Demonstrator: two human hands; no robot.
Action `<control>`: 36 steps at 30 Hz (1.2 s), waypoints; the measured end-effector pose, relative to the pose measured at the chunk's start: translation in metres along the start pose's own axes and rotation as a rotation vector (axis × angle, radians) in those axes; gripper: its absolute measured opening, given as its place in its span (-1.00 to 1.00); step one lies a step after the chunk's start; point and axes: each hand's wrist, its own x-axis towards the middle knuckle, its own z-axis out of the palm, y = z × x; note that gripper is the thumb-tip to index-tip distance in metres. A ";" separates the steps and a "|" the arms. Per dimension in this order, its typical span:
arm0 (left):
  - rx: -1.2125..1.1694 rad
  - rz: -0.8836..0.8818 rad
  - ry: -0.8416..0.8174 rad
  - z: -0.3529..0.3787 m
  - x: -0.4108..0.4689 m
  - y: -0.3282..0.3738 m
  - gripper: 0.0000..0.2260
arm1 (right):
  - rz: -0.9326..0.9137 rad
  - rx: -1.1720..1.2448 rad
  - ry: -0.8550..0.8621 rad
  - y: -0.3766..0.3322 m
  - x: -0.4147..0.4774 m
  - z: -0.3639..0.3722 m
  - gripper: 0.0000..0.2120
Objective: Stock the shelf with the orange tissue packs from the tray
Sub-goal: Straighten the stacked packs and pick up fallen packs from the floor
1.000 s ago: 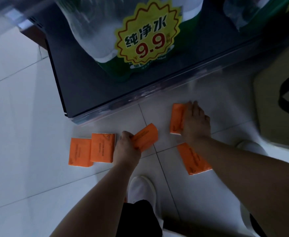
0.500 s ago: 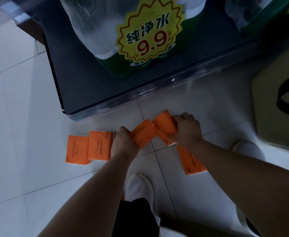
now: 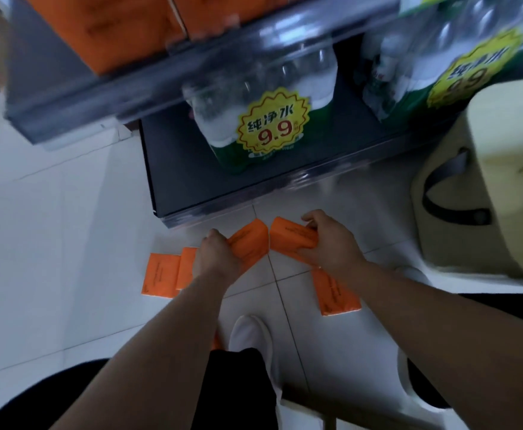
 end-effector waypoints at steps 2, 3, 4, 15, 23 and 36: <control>-0.038 0.032 0.025 -0.016 -0.018 0.003 -0.63 | -0.051 -0.046 0.030 -0.014 -0.013 -0.015 -0.41; -0.054 0.057 0.042 -0.024 -0.029 0.005 -0.61 | -0.076 -0.089 0.047 -0.020 -0.020 -0.024 -0.45; -0.077 0.082 0.060 -0.033 -0.040 0.008 -0.59 | -0.103 -0.138 0.068 -0.027 -0.026 -0.032 -0.47; -0.377 0.342 0.417 -0.137 -0.166 0.018 -0.53 | -0.343 -0.406 0.374 -0.127 -0.124 -0.113 -0.52; -0.489 0.403 0.705 -0.210 -0.175 0.008 -0.76 | -0.456 -0.546 0.579 -0.180 -0.137 -0.155 -0.56; -0.844 0.292 0.785 -0.341 -0.022 -0.026 -0.60 | -0.579 -0.290 0.736 -0.339 -0.047 -0.159 -0.60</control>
